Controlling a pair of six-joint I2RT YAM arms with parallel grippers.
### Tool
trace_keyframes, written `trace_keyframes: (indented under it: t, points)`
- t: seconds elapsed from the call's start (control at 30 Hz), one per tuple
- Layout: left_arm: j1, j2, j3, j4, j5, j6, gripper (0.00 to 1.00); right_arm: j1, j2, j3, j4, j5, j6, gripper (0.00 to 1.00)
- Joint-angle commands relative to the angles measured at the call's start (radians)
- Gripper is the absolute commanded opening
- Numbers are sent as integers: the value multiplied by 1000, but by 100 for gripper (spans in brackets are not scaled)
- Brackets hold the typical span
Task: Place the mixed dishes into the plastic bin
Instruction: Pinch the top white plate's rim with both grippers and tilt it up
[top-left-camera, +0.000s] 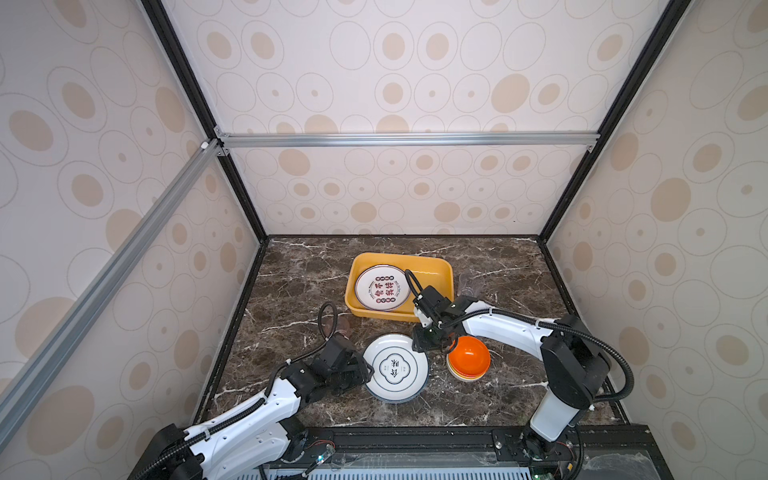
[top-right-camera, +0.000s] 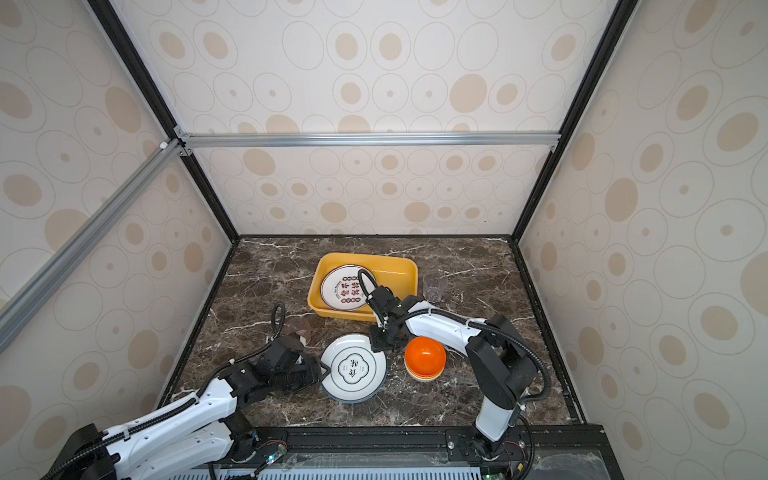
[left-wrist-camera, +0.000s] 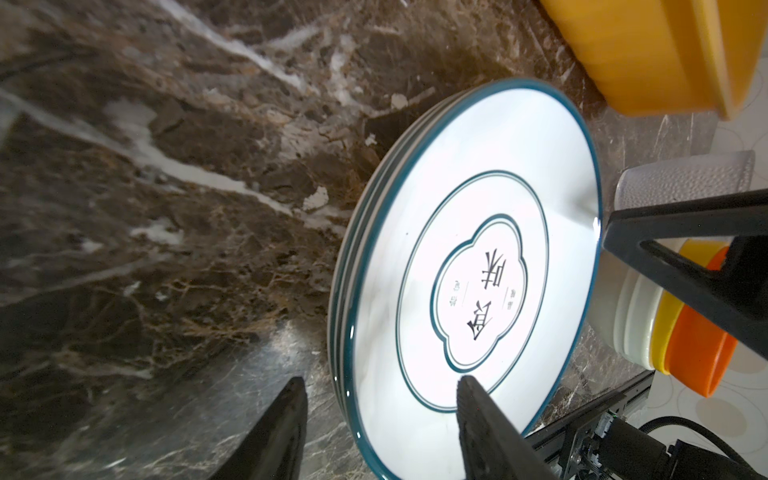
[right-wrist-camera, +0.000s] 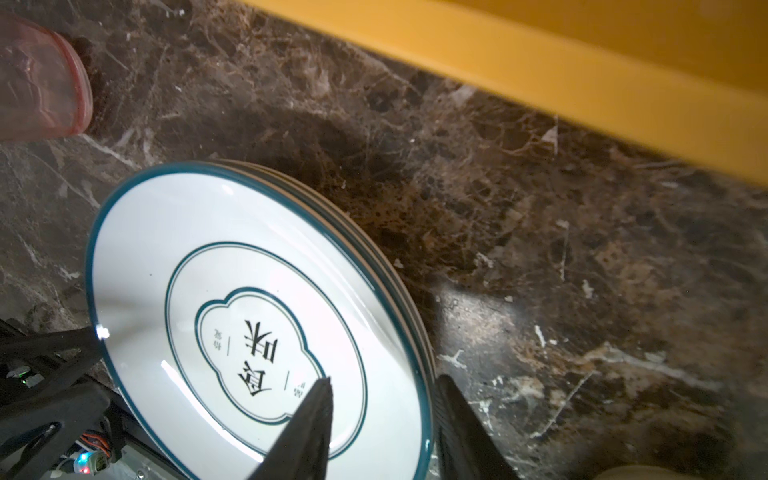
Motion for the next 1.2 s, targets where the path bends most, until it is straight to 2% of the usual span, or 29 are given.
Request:
trace_keyframes:
  t: [0.0,0.93,1.17]
  points:
    - [-9,1,-3,9,-15,-19,57,10,12,-11,-7,-12,1,41]
    - [-10,13,-5,15,-13,-17,57,13,44,-27,34,-71,9,37]
    - [-12,14,-7,10,-12,-14,53,11,51,-24,43,-87,13,35]
